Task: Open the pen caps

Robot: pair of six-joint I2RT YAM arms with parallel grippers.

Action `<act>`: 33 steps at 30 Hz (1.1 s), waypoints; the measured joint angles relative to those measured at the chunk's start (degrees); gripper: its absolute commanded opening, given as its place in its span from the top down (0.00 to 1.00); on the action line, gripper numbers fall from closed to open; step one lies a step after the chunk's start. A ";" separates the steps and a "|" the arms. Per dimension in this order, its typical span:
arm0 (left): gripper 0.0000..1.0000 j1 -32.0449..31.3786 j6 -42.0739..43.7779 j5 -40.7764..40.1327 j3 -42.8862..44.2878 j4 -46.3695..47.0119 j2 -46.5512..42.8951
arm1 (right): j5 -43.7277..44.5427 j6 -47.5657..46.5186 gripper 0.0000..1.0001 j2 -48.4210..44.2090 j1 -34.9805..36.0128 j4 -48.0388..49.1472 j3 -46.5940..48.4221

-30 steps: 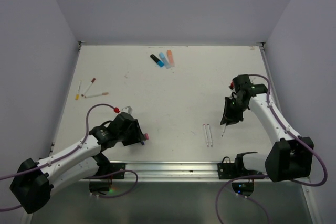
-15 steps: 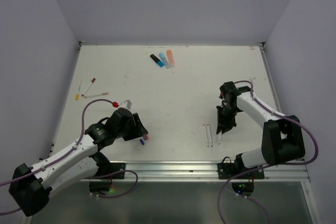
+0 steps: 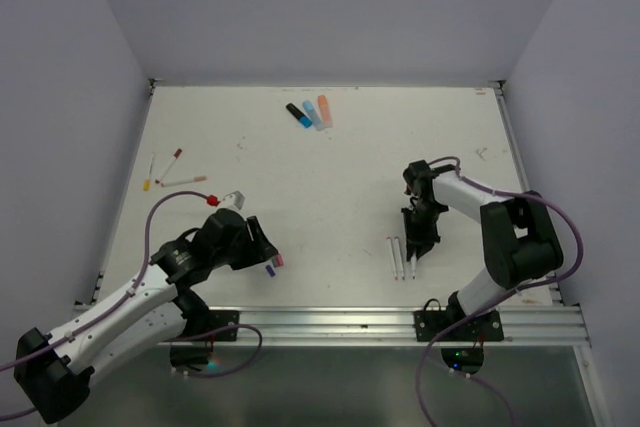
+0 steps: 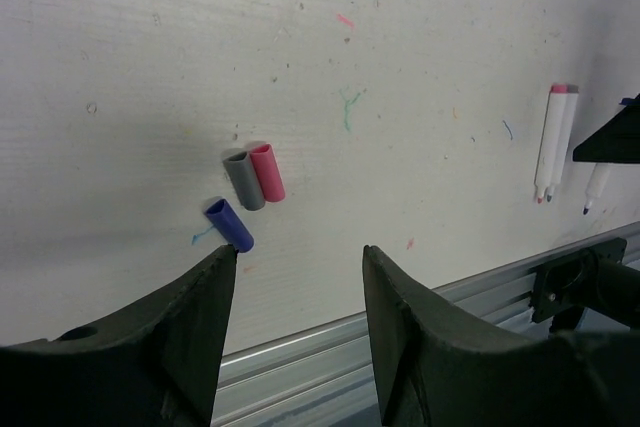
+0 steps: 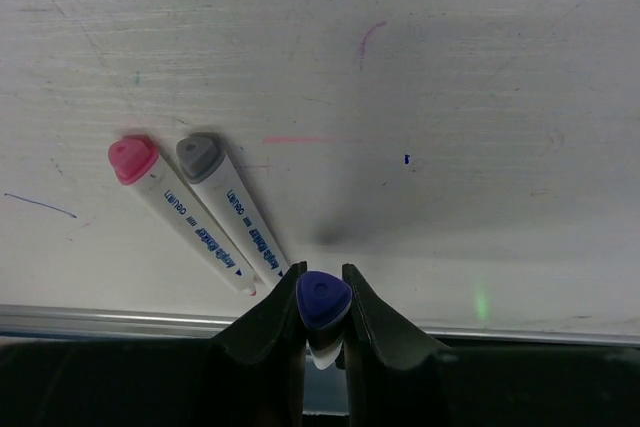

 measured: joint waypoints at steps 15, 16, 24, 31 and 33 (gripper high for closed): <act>0.43 0.00 -0.17 -0.02 -0.13 -0.76 -2.05 | 1.57 0.22 0.63 -0.87 0.76 -0.24 0.50; 0.43 0.00 -0.15 -0.02 -0.13 -0.76 -2.05 | 1.88 0.24 0.63 -1.62 0.76 -0.70 1.05; 0.42 0.00 0.07 0.00 0.81 -0.50 0.35 | 3.80 -0.20 0.61 -2.91 3.30 -3.17 24.65; 0.41 0.00 2.75 -0.44 6.47 0.72 7.19 | 6.19 -2.73 0.60 13.07 7.54 1.33 48.96; 0.40 0.00 3.74 -1.38 8.87 0.74 9.18 | 6.95 -3.65 0.60 20.74 8.48 2.36 57.18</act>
